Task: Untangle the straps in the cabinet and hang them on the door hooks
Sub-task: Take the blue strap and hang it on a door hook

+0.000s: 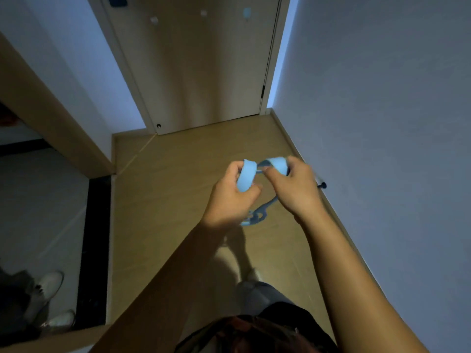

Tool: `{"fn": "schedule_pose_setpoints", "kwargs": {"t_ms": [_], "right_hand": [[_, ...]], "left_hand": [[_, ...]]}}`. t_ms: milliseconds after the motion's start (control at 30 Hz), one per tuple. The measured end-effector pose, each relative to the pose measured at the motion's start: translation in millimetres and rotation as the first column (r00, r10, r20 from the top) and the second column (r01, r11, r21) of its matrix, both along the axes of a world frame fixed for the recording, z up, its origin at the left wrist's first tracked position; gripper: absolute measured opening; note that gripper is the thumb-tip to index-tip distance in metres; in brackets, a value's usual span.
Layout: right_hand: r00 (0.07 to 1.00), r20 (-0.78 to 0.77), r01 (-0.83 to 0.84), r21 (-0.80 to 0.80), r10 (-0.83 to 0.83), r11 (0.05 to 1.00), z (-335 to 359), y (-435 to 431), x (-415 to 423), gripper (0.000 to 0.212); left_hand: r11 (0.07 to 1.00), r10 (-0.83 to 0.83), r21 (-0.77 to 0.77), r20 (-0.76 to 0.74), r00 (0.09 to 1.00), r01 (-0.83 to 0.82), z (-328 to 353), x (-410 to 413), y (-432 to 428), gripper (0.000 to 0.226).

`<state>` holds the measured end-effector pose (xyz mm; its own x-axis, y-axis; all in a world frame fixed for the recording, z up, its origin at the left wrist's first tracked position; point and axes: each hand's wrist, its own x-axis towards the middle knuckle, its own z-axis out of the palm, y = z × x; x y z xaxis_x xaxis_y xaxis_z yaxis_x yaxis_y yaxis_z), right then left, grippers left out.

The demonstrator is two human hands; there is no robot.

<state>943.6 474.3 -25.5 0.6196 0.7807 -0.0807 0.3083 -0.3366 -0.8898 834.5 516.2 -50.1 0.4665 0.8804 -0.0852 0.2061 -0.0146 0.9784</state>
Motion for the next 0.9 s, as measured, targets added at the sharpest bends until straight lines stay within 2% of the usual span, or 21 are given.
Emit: {"fn": "schedule_pose_setpoints", "kwargs": {"t_ms": [67,133,267,300,367,400,467,533,667,767,800,900], "right_hand": [[0.998,0.06,-0.02,-0.006,0.021,1.0,5,26,28,0.018],[0.981,0.15,-0.107,-0.091,0.12,0.99,8,49,54,0.022],[0.914,0.266,-0.252,-0.22,0.307,0.942,12,96,91,0.051],[0.896,0.274,-0.297,-0.22,0.351,0.929,11,107,98,0.048],[0.833,0.344,-0.393,-0.184,0.434,0.901,6,130,112,0.03],[0.801,0.397,-0.425,-0.152,0.449,0.892,3,141,118,0.022],[0.787,0.449,-0.432,-0.091,0.424,0.897,-1,162,130,0.013],[0.829,0.411,-0.4,-0.042,0.381,0.916,-3,186,140,0.009],[0.866,0.372,-0.338,-0.056,0.334,0.939,-4,244,148,0.014],[0.896,0.37,-0.271,0.017,0.245,0.963,-3,293,156,0.004],[0.903,0.361,-0.256,0.022,0.231,0.966,-2,310,158,0.008],[0.893,0.367,-0.26,-0.051,0.26,0.964,3,366,163,0.012]], "left_hand": [[0.999,0.008,0.05,-0.058,0.998,-0.005,5,20,28,0.017],[0.998,0.013,0.066,-0.099,0.995,-0.007,11,42,56,0.012],[0.987,0.066,0.154,-0.197,0.978,-0.036,11,82,109,0.004],[0.973,0.065,0.229,-0.203,0.977,-0.017,9,90,119,0.006],[0.922,0.08,0.387,-0.209,0.975,0.008,7,105,138,0.009],[0.913,0.081,0.408,-0.223,0.971,0.018,8,112,149,0.007],[0.919,0.081,0.392,-0.282,0.956,0.038,9,122,171,0.003],[0.932,0.089,0.362,-0.312,0.946,0.032,9,130,194,0.005],[0.903,0.14,0.428,-0.196,0.971,-0.044,0,145,241,0.025],[0.863,0.265,0.479,-0.164,0.95,-0.158,-4,149,291,0.043],[0.85,0.299,0.494,-0.165,0.94,-0.184,-4,149,310,0.045],[0.832,0.269,0.533,-0.146,0.952,-0.153,3,148,371,0.023]]}}
